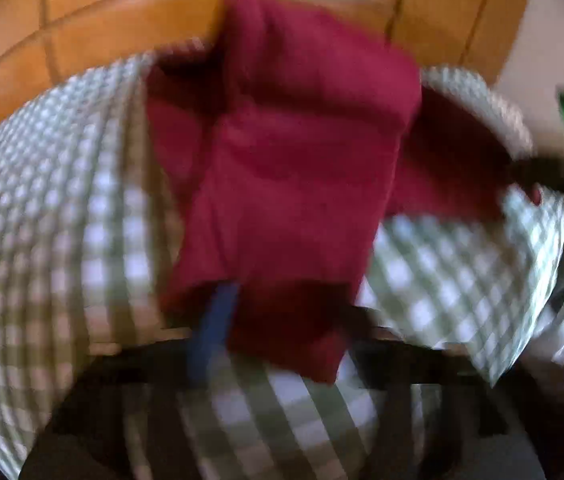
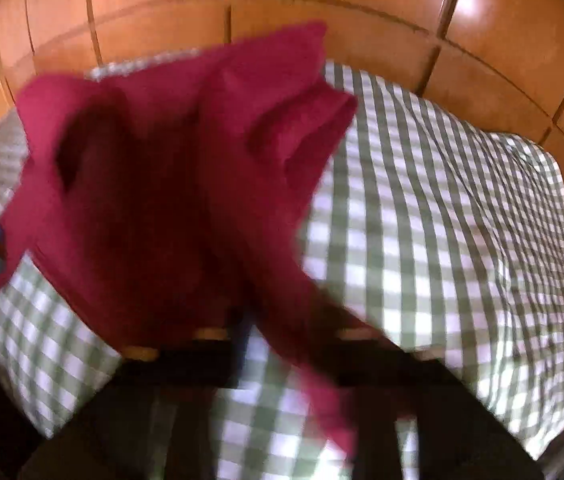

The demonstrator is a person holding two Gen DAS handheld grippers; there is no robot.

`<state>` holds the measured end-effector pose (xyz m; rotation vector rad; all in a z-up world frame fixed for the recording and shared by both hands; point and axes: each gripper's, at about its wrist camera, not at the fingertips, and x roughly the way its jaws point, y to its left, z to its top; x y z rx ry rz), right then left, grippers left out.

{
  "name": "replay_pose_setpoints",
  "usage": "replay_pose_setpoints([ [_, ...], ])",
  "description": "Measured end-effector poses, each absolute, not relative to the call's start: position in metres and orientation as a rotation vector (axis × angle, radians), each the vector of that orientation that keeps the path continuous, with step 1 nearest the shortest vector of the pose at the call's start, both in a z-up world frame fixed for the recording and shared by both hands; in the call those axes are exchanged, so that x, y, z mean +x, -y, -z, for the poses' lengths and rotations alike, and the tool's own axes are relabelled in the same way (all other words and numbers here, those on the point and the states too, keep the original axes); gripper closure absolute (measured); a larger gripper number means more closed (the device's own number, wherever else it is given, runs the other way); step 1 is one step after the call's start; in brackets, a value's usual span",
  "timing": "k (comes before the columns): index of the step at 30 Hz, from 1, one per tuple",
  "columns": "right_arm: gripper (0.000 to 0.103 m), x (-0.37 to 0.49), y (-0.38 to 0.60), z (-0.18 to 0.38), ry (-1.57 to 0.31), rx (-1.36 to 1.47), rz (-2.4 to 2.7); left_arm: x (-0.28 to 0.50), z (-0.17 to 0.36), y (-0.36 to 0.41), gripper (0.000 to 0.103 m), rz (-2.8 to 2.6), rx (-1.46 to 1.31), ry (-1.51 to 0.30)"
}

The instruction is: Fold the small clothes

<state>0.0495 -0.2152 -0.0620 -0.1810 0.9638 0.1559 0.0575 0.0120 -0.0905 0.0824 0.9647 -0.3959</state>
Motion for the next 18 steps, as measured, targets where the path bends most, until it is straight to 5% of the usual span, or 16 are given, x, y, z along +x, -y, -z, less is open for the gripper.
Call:
replay_pose_setpoints([
  [1,0.096,0.050,0.226,0.052,-0.936,-0.169,-0.135,0.057,0.088,-0.011,0.100,0.411,0.076,-0.946],
  [14,0.091,0.194,0.416,-0.049,-0.746,-0.014,0.469,0.235,-0.111,-0.193,0.101,0.011,-0.294,-0.553],
  [15,0.068,0.200,0.424,-0.051,-0.732,0.019,0.492,0.249,-0.119,-0.213,0.101,-0.061,-0.327,-0.548],
  [16,0.032,0.200,0.428,-0.055,-0.700,0.050,0.512,0.262,-0.124,-0.233,0.101,-0.133,-0.364,-0.547],
  [18,0.026,0.188,0.422,-0.059,-0.630,0.086,0.514,0.281,-0.128,-0.273,0.101,-0.337,-0.439,-0.552],
])
